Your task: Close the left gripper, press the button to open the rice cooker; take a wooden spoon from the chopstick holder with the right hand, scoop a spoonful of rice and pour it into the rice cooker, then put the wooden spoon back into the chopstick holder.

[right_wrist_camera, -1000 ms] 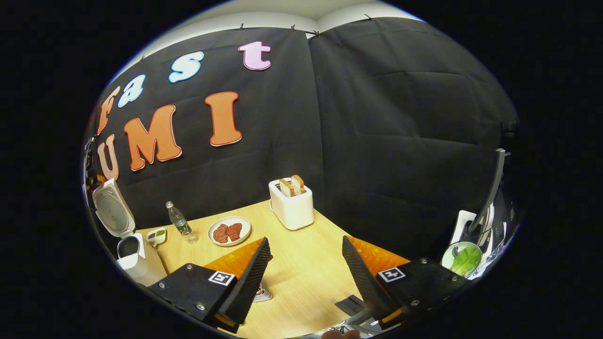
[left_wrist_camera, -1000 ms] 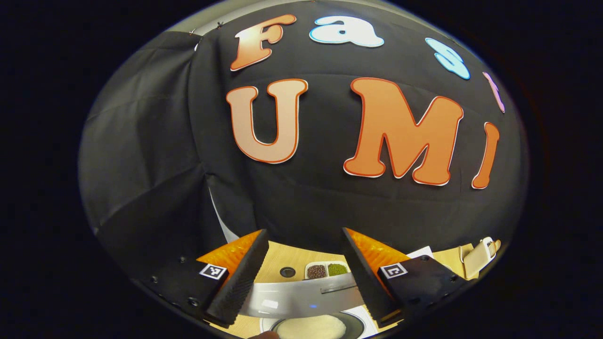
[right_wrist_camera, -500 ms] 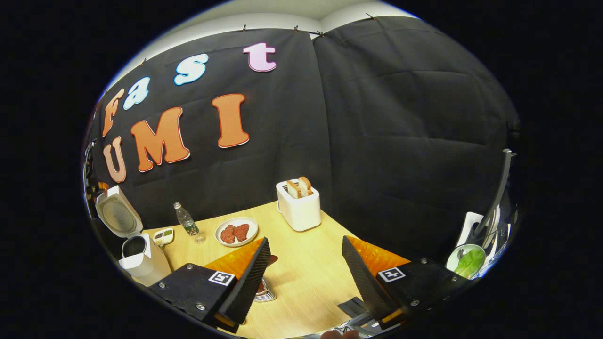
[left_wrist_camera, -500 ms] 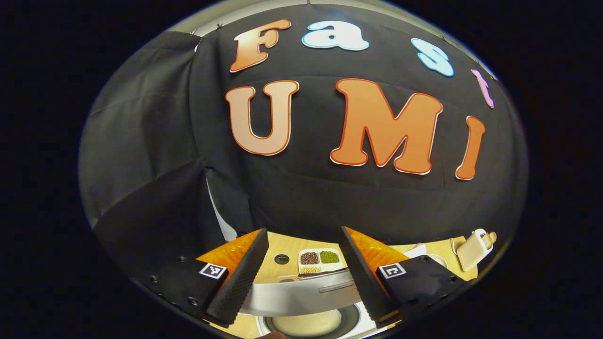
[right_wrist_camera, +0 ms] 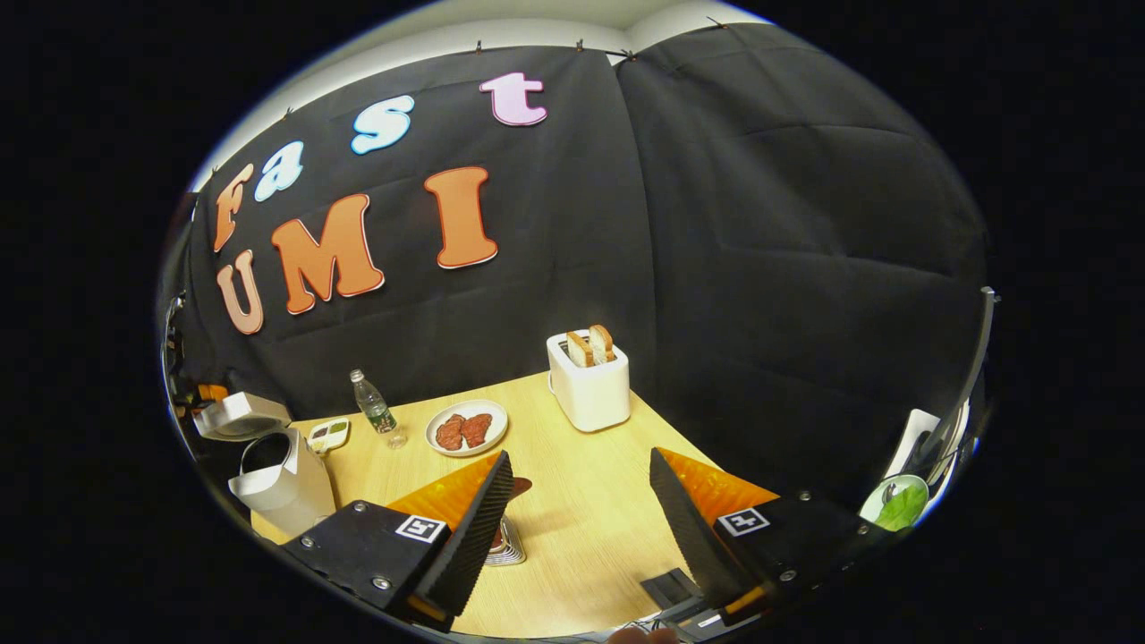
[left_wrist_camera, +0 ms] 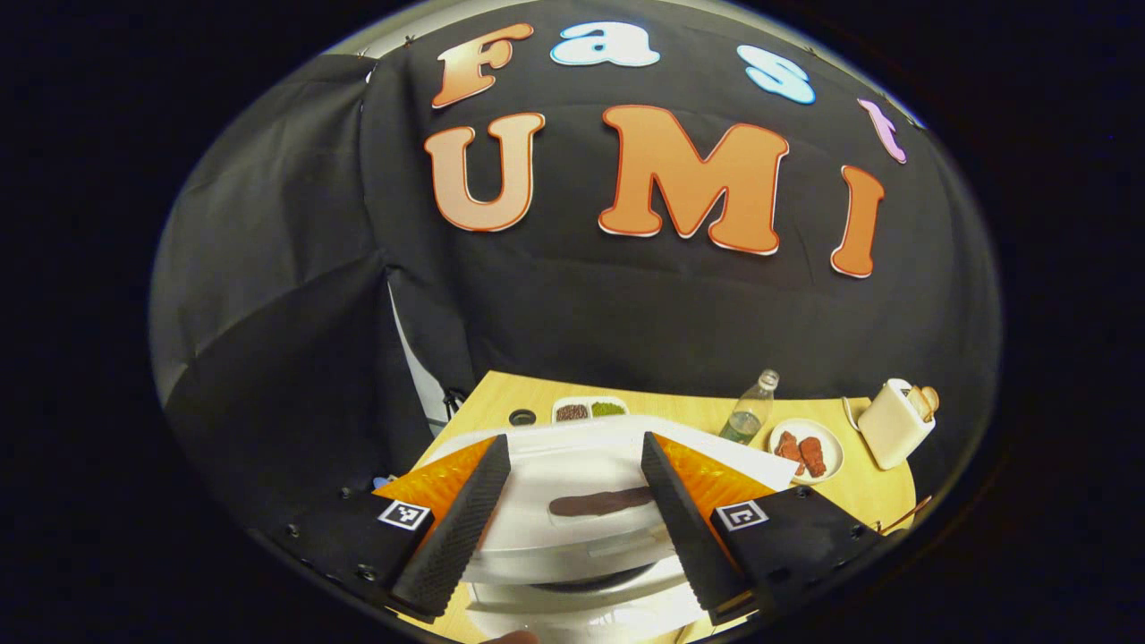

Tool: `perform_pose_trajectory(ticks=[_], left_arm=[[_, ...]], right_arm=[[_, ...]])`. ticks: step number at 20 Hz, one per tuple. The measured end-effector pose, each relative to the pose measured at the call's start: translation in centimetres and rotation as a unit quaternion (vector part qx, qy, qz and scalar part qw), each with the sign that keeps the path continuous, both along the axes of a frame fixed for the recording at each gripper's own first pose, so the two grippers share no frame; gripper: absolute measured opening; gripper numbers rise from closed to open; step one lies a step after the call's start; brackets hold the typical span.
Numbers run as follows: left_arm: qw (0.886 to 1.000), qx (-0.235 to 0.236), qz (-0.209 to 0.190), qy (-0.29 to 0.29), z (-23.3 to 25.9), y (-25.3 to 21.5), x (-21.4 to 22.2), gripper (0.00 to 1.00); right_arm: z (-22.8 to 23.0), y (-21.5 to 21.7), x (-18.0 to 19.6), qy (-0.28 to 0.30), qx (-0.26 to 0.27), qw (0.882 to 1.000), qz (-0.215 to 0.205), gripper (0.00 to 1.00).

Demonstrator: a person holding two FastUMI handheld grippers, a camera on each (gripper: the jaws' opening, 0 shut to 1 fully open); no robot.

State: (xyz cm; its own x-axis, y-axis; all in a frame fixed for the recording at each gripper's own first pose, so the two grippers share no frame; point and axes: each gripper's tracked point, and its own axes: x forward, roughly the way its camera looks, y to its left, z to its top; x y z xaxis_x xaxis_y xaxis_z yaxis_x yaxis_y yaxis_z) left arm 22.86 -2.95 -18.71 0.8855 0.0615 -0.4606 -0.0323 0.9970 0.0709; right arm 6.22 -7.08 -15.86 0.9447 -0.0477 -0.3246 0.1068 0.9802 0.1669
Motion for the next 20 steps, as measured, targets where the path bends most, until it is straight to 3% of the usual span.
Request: perform_pose_trajectory(ticks=[9, 20], left_arm=[[0.999, 0.011, 0.028, -0.023, -6.0, -0.1, -2.6, 1.0], [0.999, 0.016, 0.041, -0.01, -8.6, -0.1, -2.8, 1.0]], right_arm=[[-2.0, 0.5, 0.5, 0.023, -0.016, 0.999, 0.038, 0.95], [-3.1, 0.6, 1.3, 0.034, -0.016, 0.998, 0.054, 0.95]])
